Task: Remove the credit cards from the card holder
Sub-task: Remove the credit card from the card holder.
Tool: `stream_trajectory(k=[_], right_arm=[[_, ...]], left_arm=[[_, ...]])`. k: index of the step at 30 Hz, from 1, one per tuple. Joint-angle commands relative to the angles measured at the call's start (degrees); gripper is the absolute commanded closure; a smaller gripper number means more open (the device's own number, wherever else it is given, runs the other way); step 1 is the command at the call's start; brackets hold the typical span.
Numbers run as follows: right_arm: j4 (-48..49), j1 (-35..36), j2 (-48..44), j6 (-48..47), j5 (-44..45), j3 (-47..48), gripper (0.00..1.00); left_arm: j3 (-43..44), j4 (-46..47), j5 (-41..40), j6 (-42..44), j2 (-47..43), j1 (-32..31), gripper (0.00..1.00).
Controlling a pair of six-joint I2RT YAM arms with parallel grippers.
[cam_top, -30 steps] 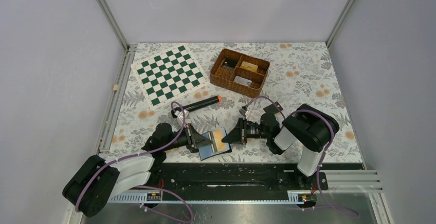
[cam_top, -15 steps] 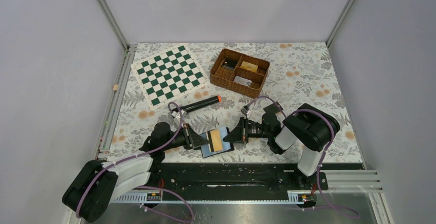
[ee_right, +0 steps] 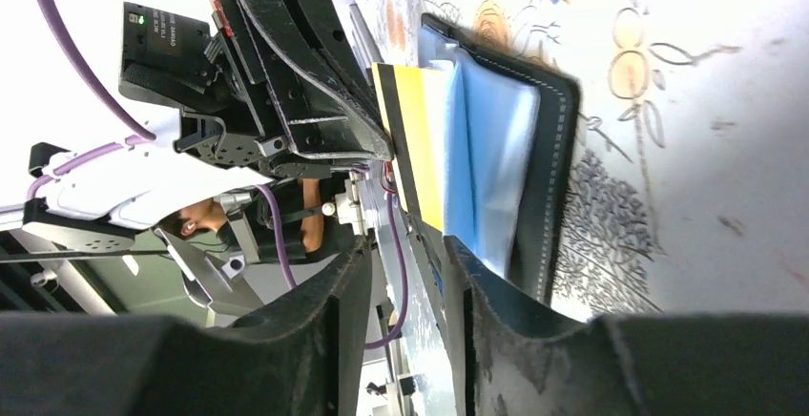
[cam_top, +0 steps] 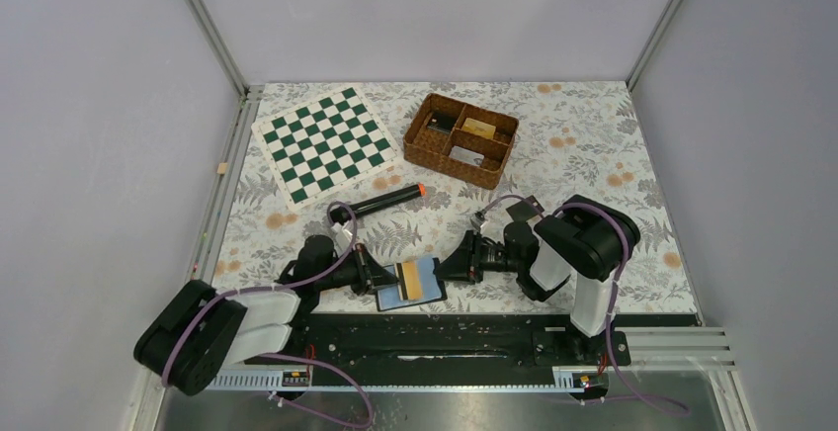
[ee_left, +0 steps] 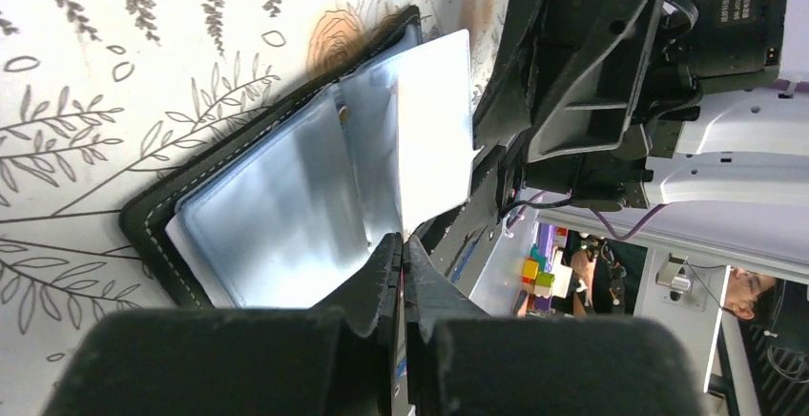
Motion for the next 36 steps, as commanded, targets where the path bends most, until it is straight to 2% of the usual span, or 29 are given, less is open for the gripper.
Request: stream_trajectory(k=[1, 6, 12, 16, 28, 36], right_arm=[[1.53, -1.38, 0.61, -0.69, 2.61, -1.13, 0.57], [1.51, -2.0, 1.5, -0.71, 3.6, -1.94, 0.56], [0.95, -2.41, -1.35, -0.84, 7.42, -4.35, 0.56], [0.38, -2.33, -3.54, 0.06, 8.38, -4.44, 0.61], [-4.89, 1.57, -7.21, -0.88, 10.83, -2.05, 0.65], [-18.93, 6.04, -11.53, -5.86, 13.55, 3.76, 0.65]], left_arm=[[-0.43, 9.83, 0.88, -1.41, 4.59, 0.36, 1.0], [-0.26, 7.97, 0.36, -0.95, 4.89, 0.39, 1.0], [2.04, -6.33, -3.56, 3.64, -2.81, 0.36, 1.0], [3.21, -11.74, -5.18, 5.43, -5.54, 0.32, 1.0], [3.82, -11.75, -4.96, 5.05, -4.34, 0.46, 1.0], [4.52, -11.58, -4.82, 5.13, -3.73, 0.51, 1.0]])
